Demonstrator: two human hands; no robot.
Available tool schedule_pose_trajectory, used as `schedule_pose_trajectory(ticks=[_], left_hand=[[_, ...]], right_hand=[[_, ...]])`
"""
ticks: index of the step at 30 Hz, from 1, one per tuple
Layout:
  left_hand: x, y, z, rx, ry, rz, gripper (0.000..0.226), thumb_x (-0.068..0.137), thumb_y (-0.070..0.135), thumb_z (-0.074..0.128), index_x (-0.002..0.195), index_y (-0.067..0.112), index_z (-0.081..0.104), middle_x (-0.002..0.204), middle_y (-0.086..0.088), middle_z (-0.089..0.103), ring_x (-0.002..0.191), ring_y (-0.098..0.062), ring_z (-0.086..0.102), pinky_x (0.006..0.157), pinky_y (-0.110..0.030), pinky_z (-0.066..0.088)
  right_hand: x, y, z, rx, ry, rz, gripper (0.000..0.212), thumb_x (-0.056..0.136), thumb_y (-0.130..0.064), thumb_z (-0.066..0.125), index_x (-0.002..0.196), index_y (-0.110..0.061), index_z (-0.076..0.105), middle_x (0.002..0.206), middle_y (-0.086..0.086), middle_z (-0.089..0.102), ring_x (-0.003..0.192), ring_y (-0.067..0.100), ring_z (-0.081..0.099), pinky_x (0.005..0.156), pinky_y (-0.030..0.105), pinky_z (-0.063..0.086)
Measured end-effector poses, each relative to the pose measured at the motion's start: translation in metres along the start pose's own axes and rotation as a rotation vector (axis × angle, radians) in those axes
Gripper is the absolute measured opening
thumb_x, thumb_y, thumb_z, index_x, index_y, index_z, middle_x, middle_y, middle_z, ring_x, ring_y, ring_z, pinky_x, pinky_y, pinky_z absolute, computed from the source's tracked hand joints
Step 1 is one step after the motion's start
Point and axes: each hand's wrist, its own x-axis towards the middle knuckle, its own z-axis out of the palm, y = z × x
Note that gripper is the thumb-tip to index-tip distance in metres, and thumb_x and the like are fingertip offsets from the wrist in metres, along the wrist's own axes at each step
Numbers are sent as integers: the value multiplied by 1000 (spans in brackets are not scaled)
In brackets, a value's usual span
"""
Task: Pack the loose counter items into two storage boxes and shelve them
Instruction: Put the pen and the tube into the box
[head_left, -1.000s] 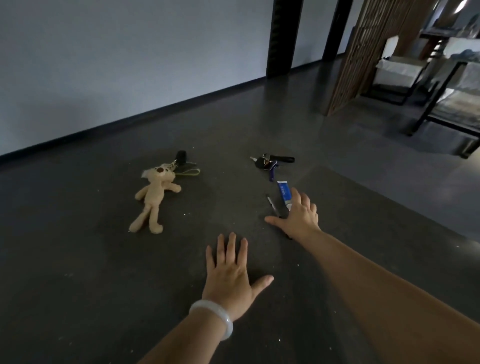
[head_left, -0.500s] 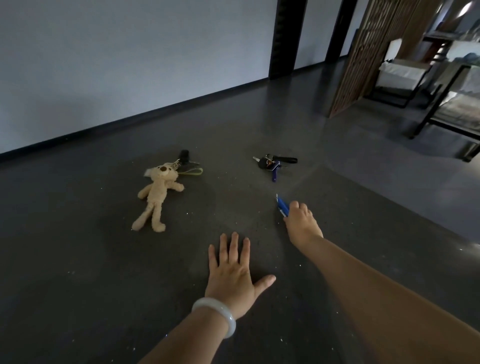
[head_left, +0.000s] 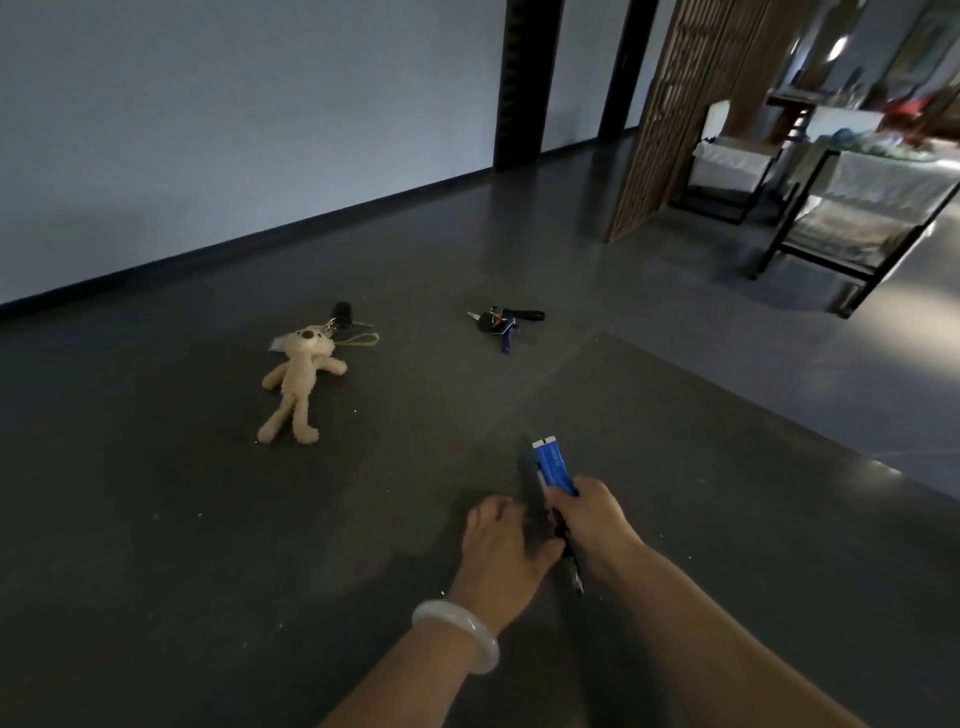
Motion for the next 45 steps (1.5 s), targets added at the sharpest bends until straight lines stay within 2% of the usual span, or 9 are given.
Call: schedule_pose_trajectory(ticks=[3,7,13,18,23,29,32,36,45], left_hand=[[-29,17,9,-292,-54,-20,22,92,33,62,110,21,56,107,7,54,106,-13,53,93,-27,45],[-57,39,15,-519,-119,-62,4,93,20,61,97,22,60,94,-3,69,76,-11,65,71,-29,55],[-69,66,27,-458,-160,82,12,92,15,62,88,26,63,87,-1,71,81,-12,67,77,-35,57],[-86,95,54,-482,-215,124,16,91,15,66,86,30,63,80,0,71,74,-13,66,67,-31,53],[-120,140,88,-467,-252,209,12,87,15,70,90,27,67,78,-7,71,80,-23,69,73,-36,54],[-187,202,140,-487,-301,254,16,89,14,69,104,18,68,76,-6,68,72,-14,64,68,-30,52],[-226,233,169,-501,-323,265,14,89,15,69,101,21,68,72,0,66,69,-13,63,63,-26,51],[-270,271,209,-518,-340,302,15,89,12,69,104,17,68,71,-2,64,67,-14,61,63,-29,51],[-330,305,255,-445,-372,354,12,89,24,69,99,29,65,80,-4,70,71,-11,65,64,-27,48]], right_hand=[[-31,7,-5,149,22,33,14,95,-21,57,88,-9,53,75,7,51,65,18,50,57,33,46],[-70,16,-23,173,117,-17,16,93,-22,59,84,-9,53,72,7,50,66,21,49,62,40,47],[-113,22,-80,108,250,-112,15,92,-16,59,86,-3,56,74,11,59,64,18,55,54,23,46],[-158,49,-136,140,302,-128,14,93,-12,59,91,2,60,74,8,64,62,14,61,55,18,48],[-206,85,-198,159,347,-117,10,91,-12,62,90,-2,61,72,6,65,62,14,61,62,27,49],[-285,144,-278,182,352,-82,12,88,-2,62,99,-1,62,81,11,68,71,19,64,79,38,57],[-332,171,-318,162,369,-43,12,89,-3,62,101,-6,62,89,9,68,78,17,66,70,24,54],[-384,209,-362,103,397,-13,13,90,-12,64,103,-13,61,90,5,69,82,15,67,67,23,48],[-451,258,-395,126,502,35,12,91,-19,65,103,-18,64,82,-1,71,70,7,67,55,13,47]])
